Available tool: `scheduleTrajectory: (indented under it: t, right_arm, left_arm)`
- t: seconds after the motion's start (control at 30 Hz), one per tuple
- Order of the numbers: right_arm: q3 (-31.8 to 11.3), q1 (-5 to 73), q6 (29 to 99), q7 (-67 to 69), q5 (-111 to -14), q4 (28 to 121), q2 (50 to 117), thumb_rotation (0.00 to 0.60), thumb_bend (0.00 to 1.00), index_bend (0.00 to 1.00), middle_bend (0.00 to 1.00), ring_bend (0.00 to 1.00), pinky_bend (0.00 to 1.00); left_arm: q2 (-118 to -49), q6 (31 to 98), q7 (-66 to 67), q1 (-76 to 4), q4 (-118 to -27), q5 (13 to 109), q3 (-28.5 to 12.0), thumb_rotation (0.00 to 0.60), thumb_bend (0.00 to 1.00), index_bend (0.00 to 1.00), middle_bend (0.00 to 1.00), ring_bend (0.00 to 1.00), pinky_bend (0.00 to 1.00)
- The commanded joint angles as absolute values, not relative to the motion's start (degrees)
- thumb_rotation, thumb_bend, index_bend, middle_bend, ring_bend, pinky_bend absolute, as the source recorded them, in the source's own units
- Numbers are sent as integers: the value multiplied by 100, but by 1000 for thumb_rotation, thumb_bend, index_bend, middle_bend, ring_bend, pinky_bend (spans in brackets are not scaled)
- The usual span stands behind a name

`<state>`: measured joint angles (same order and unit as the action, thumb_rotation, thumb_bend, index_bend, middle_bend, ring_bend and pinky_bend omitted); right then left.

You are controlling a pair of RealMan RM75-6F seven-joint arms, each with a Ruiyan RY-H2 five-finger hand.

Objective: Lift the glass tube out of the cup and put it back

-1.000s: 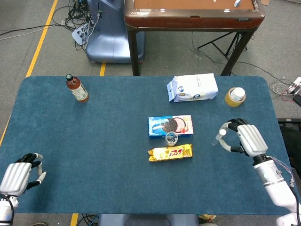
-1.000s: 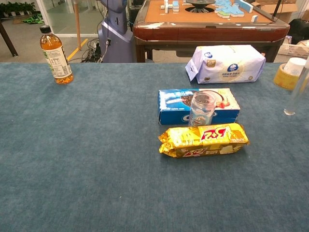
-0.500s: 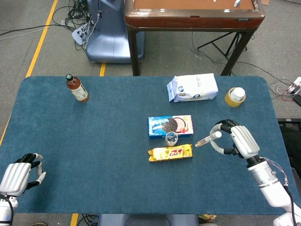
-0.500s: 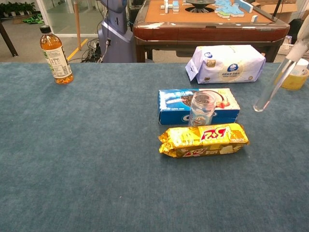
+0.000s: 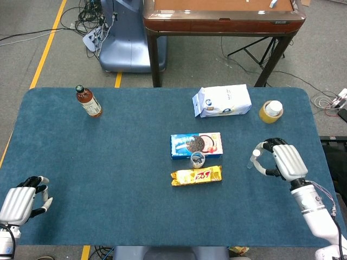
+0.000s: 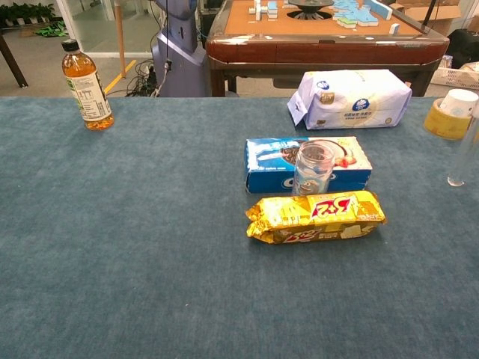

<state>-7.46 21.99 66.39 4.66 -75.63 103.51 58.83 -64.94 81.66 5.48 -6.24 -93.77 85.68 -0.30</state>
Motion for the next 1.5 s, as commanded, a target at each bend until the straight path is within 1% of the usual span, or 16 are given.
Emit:
scheduleTrajectory:
  t: [0.03, 0.23, 0.37, 0.43, 0.53, 0.77, 0.87, 1.03, 1.33, 1.5]
  right_arm:
    - [-772, 2206, 6653, 882, -7788, 10308, 6017, 600, 573, 618, 506, 281, 212]
    - [-798, 2125, 7353, 3061, -8918, 9847, 6405, 600, 573, 618, 506, 281, 212]
    - [-724, 2129, 7500, 3580, -9183, 9651, 6438, 600, 573, 618, 506, 281, 213]
    - [-681, 2141, 7413, 3526, -9154, 9650, 6376, 600, 574, 618, 506, 281, 213]
    - [-618, 2170, 7073, 3099, -8878, 9808, 6171, 600, 573, 618, 516, 281, 214]
    - [-562, 2443, 5783, 1698, -7517, 10786, 5305, 600, 577, 618, 523, 287, 219]
    - [-613, 2474, 5729, 1567, -7327, 10931, 5276, 600, 579, 618, 524, 287, 219]
    - [-654, 2407, 5927, 1840, -7638, 10835, 5455, 600, 581, 618, 525, 287, 219]
    - [-665, 2178, 7089, 2948, -8958, 9878, 6284, 600, 581, 618, 525, 287, 219]
    - [-727, 2195, 7450, 3239, -9177, 9487, 6657, 600, 580, 618, 525, 287, 219]
  left_arm:
    - [-6493, 8167, 544, -623, -9374, 8569, -29, 600, 332, 374, 352, 251, 409]
    - [-6486, 8184, 517, -615, -9376, 8579, -28, 600, 332, 374, 352, 250, 409]
    - [-6482, 8182, 521, -617, -9380, 8583, -28, 600, 332, 374, 352, 250, 409]
    - [-6484, 8184, 523, -615, -9379, 8583, -27, 600, 332, 374, 352, 250, 409]
    - [-6487, 8182, 528, -615, -9375, 8577, -29, 600, 333, 374, 352, 250, 409]
    - [-6492, 8155, 551, -624, -9373, 8559, -30, 600, 332, 374, 352, 250, 409]
    - [-6496, 8150, 555, -625, -9369, 8551, -32, 600, 332, 374, 352, 251, 409]
    - [-6500, 8152, 565, -625, -9371, 8556, -30, 600, 332, 374, 352, 250, 409]
    - [-6502, 8157, 565, -623, -9369, 8563, -27, 600, 332, 374, 352, 250, 409]
    - [-6502, 8158, 568, -623, -9369, 8565, -27, 600, 332, 374, 352, 250, 410]
